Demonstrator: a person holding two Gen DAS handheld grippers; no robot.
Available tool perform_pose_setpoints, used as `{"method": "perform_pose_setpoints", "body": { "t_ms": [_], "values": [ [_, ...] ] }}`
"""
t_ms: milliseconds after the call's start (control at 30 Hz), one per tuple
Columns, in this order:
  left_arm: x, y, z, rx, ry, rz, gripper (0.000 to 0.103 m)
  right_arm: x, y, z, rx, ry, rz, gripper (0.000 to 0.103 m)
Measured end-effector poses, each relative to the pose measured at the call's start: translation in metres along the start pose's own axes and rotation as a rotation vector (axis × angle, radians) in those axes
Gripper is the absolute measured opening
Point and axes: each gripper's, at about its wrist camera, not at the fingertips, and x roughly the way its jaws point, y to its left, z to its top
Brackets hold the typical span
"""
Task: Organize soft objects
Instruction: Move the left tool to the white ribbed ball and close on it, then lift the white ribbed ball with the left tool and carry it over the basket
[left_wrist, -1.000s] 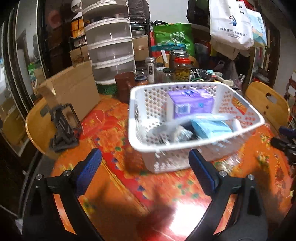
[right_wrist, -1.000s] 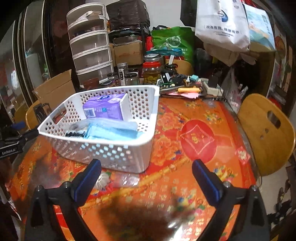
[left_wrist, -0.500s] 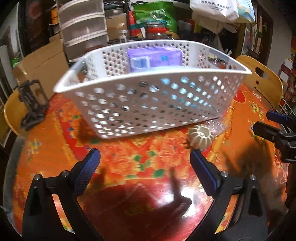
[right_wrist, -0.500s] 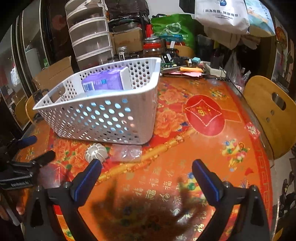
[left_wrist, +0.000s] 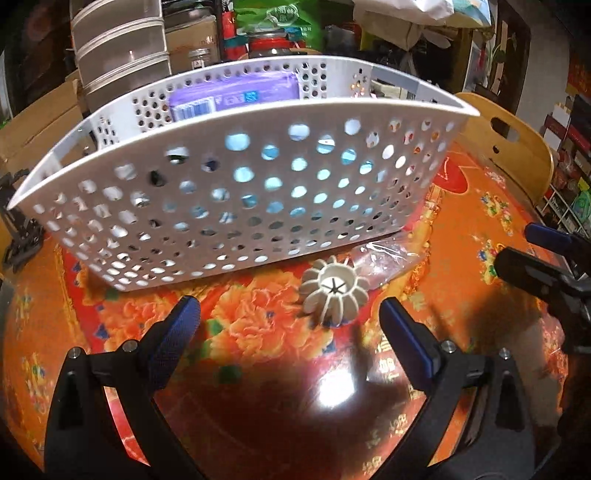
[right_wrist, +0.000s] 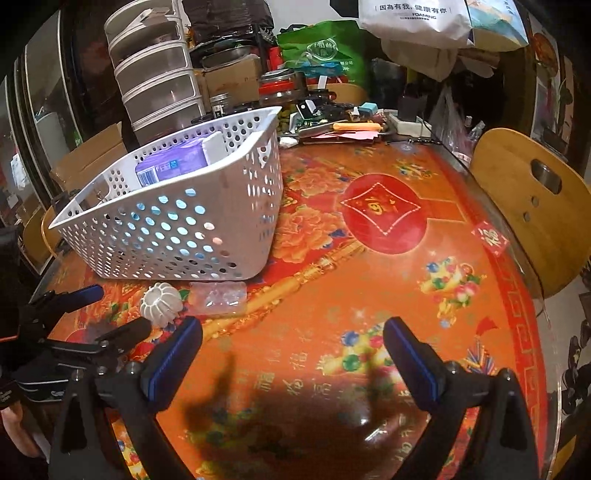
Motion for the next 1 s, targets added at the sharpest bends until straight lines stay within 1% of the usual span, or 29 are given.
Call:
{"method": "perform_pose_setpoints", "body": {
  "t_ms": [100,167,233,267,300,333,433,500,633,767,833,967,1000],
  "values": [
    [0.008,-0.004,0.006,0.0,0.008,0.001,0.096,0.002,0.004,0.0,-0.013,0.005,-0.003,0.098],
    [0.013,-0.007,0.009,-0.002,0.009,0.003,0.088,0.003,0.005,0.0,-0.014,0.007,-0.003,0.098],
    [0.018,-0.005,0.01,-0.015,0.025,-0.017,0.059,0.006,0.005,0.0,-0.01,0.009,-0.003,0.098],
    [0.019,-0.002,0.01,-0.017,0.035,-0.028,0.053,0.007,0.005,0.0,-0.009,0.012,-0.003,0.098],
    [0.022,0.0,0.011,-0.02,0.046,-0.038,0.04,0.008,0.006,0.001,-0.007,0.013,-0.004,0.098],
    [0.025,0.002,0.011,-0.022,0.057,-0.06,0.037,0.009,0.006,0.001,-0.006,0.014,-0.004,0.098],
    [0.022,0.006,0.009,-0.027,0.047,-0.055,0.037,0.015,0.013,0.002,-0.016,0.019,-0.004,0.098],
    [0.021,0.015,0.007,-0.035,0.045,-0.025,0.037,0.02,0.021,0.003,-0.026,0.026,0.002,0.098],
    [0.017,0.037,0.002,-0.055,0.049,-0.01,0.037,0.035,0.048,0.003,-0.082,0.054,0.005,0.098],
    [0.014,0.06,-0.001,-0.073,0.045,0.007,0.037,0.051,0.067,0.004,-0.112,0.08,0.006,0.098],
    [0.012,0.07,-0.002,-0.082,0.037,0.014,0.037,0.059,0.074,0.004,-0.118,0.093,0.005,0.092],
    [0.012,0.083,0.002,-0.102,0.033,-0.008,0.037,0.072,0.078,0.007,-0.113,0.119,-0.004,0.087],
    [0.011,0.084,0.002,-0.1,0.03,-0.008,0.037,0.074,0.079,0.007,-0.111,0.121,-0.007,0.083]
  ]
}}
